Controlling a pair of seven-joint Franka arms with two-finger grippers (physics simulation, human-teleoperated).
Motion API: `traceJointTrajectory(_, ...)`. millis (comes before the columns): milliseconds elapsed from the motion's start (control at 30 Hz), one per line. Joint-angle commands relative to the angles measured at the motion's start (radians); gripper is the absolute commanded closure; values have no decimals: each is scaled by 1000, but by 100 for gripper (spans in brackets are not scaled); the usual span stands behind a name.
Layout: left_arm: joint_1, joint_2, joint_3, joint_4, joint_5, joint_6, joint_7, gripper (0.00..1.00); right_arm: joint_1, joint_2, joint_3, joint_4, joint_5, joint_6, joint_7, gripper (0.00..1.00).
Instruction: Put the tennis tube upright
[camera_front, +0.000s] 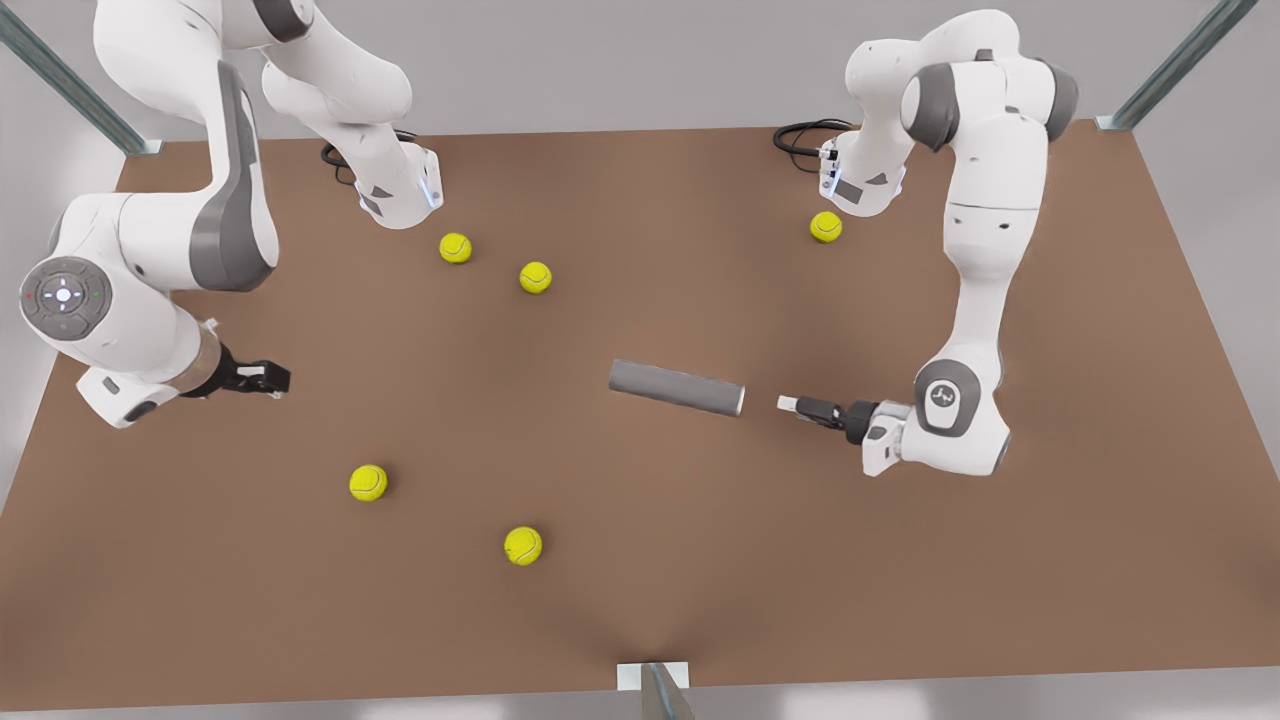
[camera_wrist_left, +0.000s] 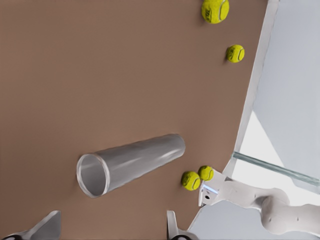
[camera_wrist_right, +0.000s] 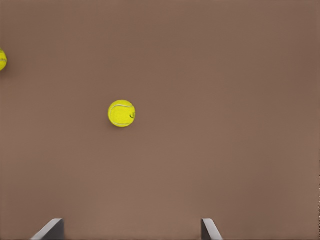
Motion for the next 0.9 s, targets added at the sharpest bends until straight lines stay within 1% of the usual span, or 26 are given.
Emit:
traceJointTrajectory(0, 1, 10, -5, 0, -85, 1, 17, 0, 5, 0, 0, 5, 1, 0, -1, 0)
traceJointTrajectory(33, 1, 38, -11, 2, -118, 7, 77, 0, 8, 0, 0, 15, 1, 0, -1, 0)
traceJointTrajectory(100, 1, 56, -13, 2, -116, 10, 154, 0, -1, 0, 0, 16, 1, 0, -1, 0)
traceJointTrajectory(167, 0, 61, -28, 0, -116, 9, 154, 0, -32, 0, -6, 37, 3, 0, 2, 0)
traceJointTrajectory(200, 0, 64, -36, -1, -116, 9, 152, 0, -40, 1, -6, 77, 6, 0, 1, 0)
traceJointTrajectory(300, -14, 88, -41, -1, -121, 16, 154, 0, -67, -2, -6, 79, 8, 0, 2, 0)
traceJointTrajectory(700, -15, 123, -73, -1, -125, 22, 171, 0, -52, 3, 0, 79, 3, 0, 2, 0)
traceJointTrajectory(767, -15, 134, -76, -1, -128, 22, 188, 0, -51, 1, 3, 79, 3, -46, -1, 0)
traceJointTrajectory(867, -15, 137, -79, -3, -170, 13, 189, 0, -35, 1, 5, 97, 1, -46, -1, 0)
